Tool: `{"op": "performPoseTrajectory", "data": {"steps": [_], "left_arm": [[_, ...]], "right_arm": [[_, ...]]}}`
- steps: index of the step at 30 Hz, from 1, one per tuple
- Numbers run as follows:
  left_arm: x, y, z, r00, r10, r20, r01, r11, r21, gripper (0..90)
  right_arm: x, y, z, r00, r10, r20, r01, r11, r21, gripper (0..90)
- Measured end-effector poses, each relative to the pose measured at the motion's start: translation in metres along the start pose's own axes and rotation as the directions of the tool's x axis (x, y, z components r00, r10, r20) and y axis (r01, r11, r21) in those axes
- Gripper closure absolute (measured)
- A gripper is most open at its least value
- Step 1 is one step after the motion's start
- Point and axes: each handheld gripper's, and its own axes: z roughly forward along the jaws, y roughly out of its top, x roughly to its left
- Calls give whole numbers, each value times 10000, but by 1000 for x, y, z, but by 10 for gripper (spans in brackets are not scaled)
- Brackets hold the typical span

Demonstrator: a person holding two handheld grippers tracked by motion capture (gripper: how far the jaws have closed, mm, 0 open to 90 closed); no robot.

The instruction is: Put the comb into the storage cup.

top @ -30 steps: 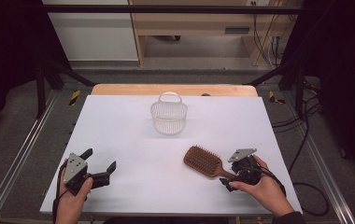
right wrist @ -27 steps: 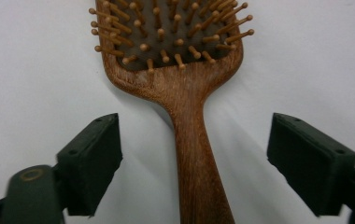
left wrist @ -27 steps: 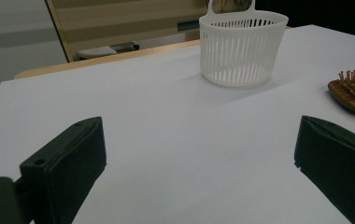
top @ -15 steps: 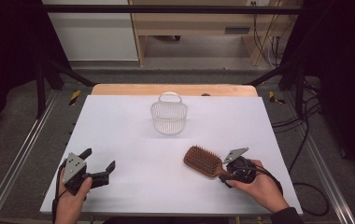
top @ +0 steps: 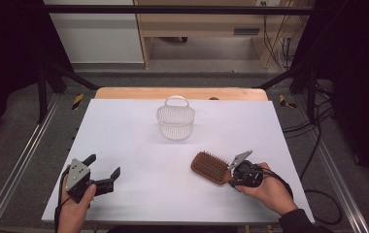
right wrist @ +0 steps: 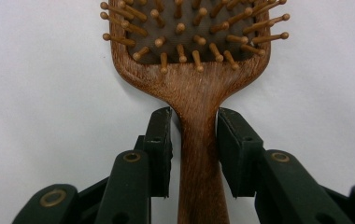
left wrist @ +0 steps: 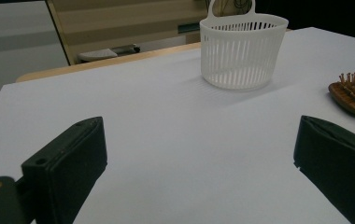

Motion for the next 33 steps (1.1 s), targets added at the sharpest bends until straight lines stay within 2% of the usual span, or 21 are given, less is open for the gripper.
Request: {"op": "performPoseTrajectory", "data": {"steps": [2,11,19,23,24,26,30,33], "left_arm": [[0,0,0,10000,0,-2,0,10000,-2,30],[-1,0,0,10000,-37,33,37,10000,-12,31],[-1,0,0,10000,-61,65,61,10000,-21,32],[-2,1,0,9999,-130,93,131,9999,-95,33],[-2,2,-1,9998,-172,114,174,9997,-151,35],[-4,4,-1,9998,-120,179,124,9997,-228,35],[-6,5,-1,9997,-133,228,140,9994,-323,37],[-8,8,-2,9993,-162,335,174,9991,-379,37]], "right_arm": [[-1,1,0,10000,16,-38,-16,10000,59,674],[-3,12,3,9995,-14,-324,44,9955,948,695],[-4,17,4,9992,2,-393,49,9917,1283,723],[-3,15,3,9995,-61,-322,96,9940,1094,729],[-2,15,2,9995,55,-301,-22,9942,1073,729],[1,15,2,9998,-180,-129,193,9947,1011,730],[3,15,1,9997,-226,10,224,9958,887,730],[3,15,-1,9998,-159,155,151,9988,476,730]]}}
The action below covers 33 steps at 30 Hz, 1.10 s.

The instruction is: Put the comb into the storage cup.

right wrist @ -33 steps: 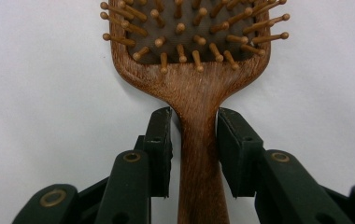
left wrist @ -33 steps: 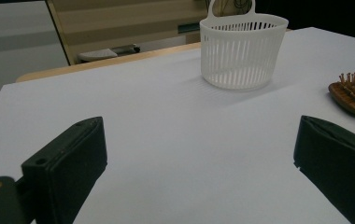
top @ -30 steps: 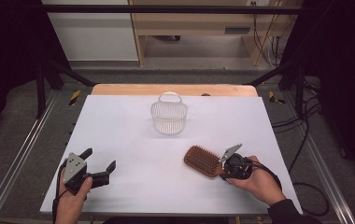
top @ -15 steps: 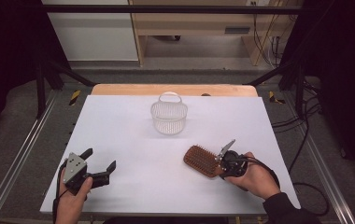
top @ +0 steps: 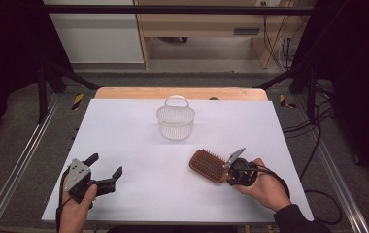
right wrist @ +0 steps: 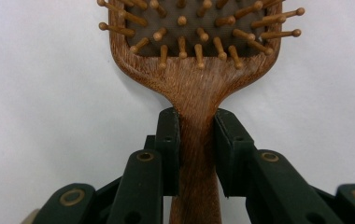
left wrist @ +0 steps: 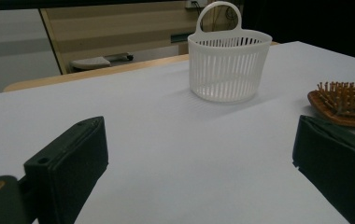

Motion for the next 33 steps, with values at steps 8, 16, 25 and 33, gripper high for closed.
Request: {"op": "performPoseTrajectory", "data": {"steps": [8,16,25,33], "left_arm": [[-20,25,13,9938,0,1111,32,9996,-291,28],[-38,46,32,9799,-66,1994,168,9986,-493,23],[-64,62,59,9564,-308,2906,424,9985,-337,23],[-84,65,76,9397,-388,3399,430,9991,-50,26]], "right_arm": [[1,7,-21,9996,199,213,-157,9838,-1786,731],[3,13,-29,9983,463,354,-316,9403,-3388,730],[8,21,-27,9967,703,412,-436,8871,-4595,730],[13,28,-25,9966,772,271,-510,8453,-5318,731]]}}
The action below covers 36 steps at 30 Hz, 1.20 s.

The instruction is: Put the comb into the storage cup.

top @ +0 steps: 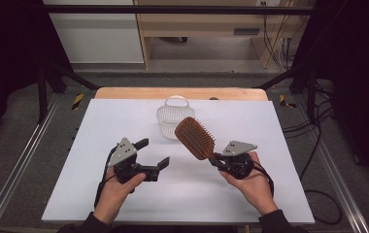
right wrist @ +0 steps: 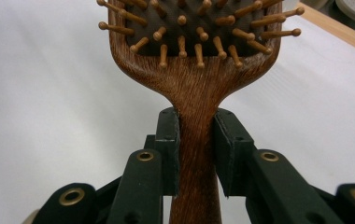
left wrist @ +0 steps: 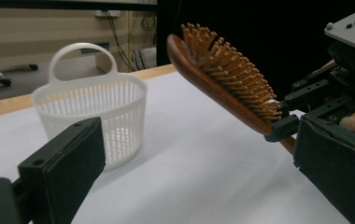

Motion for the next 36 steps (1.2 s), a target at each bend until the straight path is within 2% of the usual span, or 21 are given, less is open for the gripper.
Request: {"op": "performPoseTrajectory", "data": {"steps": [7,18,22,23,26,27,29,30,31,32,36], "left_arm": [[-9,10,18,9979,-475,450,478,9988,-56,28],[-14,19,31,9969,-562,554,566,9984,-44,31],[-13,20,34,9953,-809,528,815,9966,-107,36],[-12,21,35,9931,-1016,587,1027,9946,-158,39],[-10,22,35,9908,-1221,586,1237,9920,-247,49],[-8,23,35,9867,-1534,534,1559,9867,-454,56],[-7,23,36,9843,-1685,529,1712,9838,-527,91],[-5,25,36,9775,-2029,577,2068,9758,-711,116],[-5,25,36,9775,-2029,577,2068,9758,-711,125],[-5,26,36,9760,-2114,528,2154,9727,-870,135],[-7,28,38,9758,-2126,511,2166,9717,-943,168]], "right_arm": [[10,2,8,9999,-27,-133,19,9981,-615,730],[18,4,11,9996,-197,-199,173,9932,-1152,730],[21,5,12,9995,-212,-220,179,9896,-1424,730],[22,6,12,9995,-228,-200,197,9893,-1445,730],[25,6,14,9995,-254,-179,222,9869,-1599,730],[26,7,14,9996,-236,-163,206,9860,-1655,730],[26,7,15,9996,-244,-165,212,9851,-1705,730],[28,8,15,9996,-225,-157,193,9832,-1817,730],[28,8,15,9996,-225,-157,193,9832,-1817,730],[29,8,16,9996,-240,-162,206,9827,-1842,730],[31,8,18,9993,-312,-204,270,9828,-1829,730]]}}
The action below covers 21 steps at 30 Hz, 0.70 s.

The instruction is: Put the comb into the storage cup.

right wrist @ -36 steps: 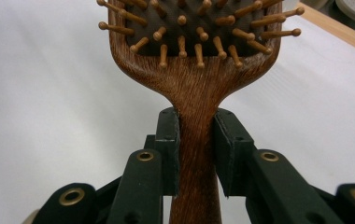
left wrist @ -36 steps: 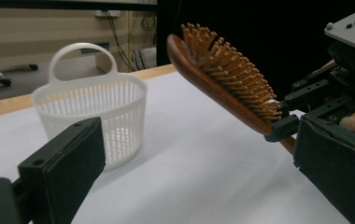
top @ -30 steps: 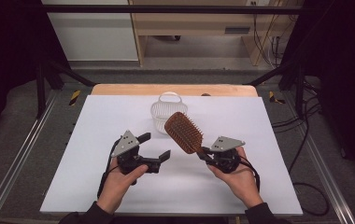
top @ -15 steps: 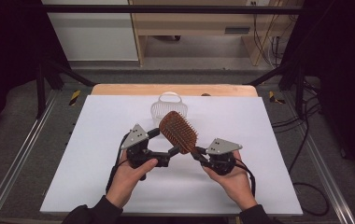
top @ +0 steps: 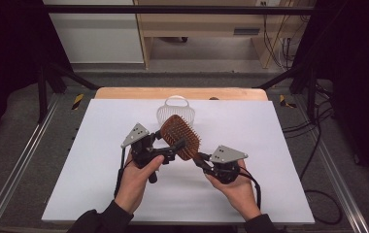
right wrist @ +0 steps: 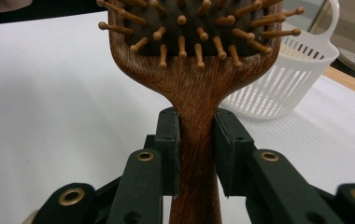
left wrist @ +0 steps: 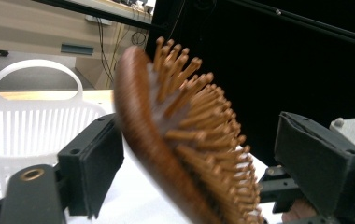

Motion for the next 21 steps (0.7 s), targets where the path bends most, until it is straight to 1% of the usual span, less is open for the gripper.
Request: {"op": "performPoseTrajectory", "data": {"steps": [2,4,6,11,16,21], "left_arm": [[-1,0,0,9997,-107,-197,104,9999,-110,200],[-2,1,0,9989,-289,-374,279,9992,-284,213],[-3,1,0,9983,-330,-478,311,9987,-415,241],[-1,1,1,9964,-677,-509,653,9967,-478,285],[-1,1,1,9961,-711,-526,683,9963,-531,310],[1,1,1,9945,-970,-387,948,9940,-552,345]], "right_arm": [[1,0,1,10000,0,-21,0,10000,-50,729],[2,0,1,10000,-3,-1,3,10000,-65,730],[3,1,1,10000,11,-37,-12,9999,-137,730],[6,2,2,10000,15,-77,-17,9997,-223,729],[6,3,3,10000,44,-84,-47,9995,-305,730],[7,3,4,9999,62,-91,-65,9994,-354,729]]}}
